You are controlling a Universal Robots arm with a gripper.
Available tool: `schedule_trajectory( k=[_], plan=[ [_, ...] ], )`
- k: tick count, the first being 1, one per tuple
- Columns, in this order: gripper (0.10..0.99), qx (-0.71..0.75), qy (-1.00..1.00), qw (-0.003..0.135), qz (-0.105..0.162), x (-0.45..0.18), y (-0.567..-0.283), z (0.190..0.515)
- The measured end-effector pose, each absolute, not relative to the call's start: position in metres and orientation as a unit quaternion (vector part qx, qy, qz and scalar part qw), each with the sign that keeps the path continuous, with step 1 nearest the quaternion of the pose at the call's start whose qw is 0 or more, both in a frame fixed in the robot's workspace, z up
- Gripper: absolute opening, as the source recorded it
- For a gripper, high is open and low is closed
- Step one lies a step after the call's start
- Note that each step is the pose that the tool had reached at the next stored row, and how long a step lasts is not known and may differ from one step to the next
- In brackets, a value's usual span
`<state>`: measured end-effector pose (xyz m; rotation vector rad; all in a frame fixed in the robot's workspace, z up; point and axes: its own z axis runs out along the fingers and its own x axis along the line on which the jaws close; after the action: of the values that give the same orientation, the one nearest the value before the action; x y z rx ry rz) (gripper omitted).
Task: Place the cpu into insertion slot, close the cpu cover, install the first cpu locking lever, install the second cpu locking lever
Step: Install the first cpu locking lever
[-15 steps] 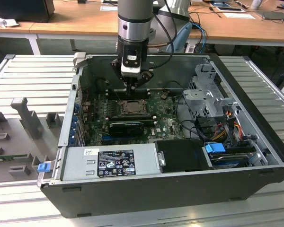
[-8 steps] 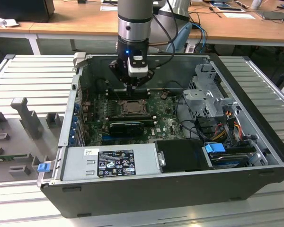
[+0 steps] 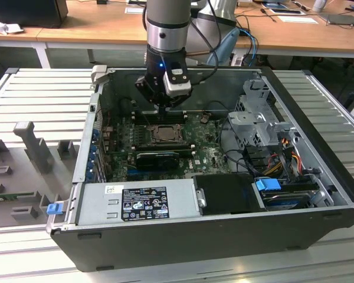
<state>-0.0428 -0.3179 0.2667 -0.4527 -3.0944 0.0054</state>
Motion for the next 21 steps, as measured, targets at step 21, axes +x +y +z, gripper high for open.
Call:
schedule_trajectory(
  k=[21],
  plan=[
    [0.106,0.058,-0.998,0.007,0.003,-0.0429,-0.3179,0.2655]
  ],
)
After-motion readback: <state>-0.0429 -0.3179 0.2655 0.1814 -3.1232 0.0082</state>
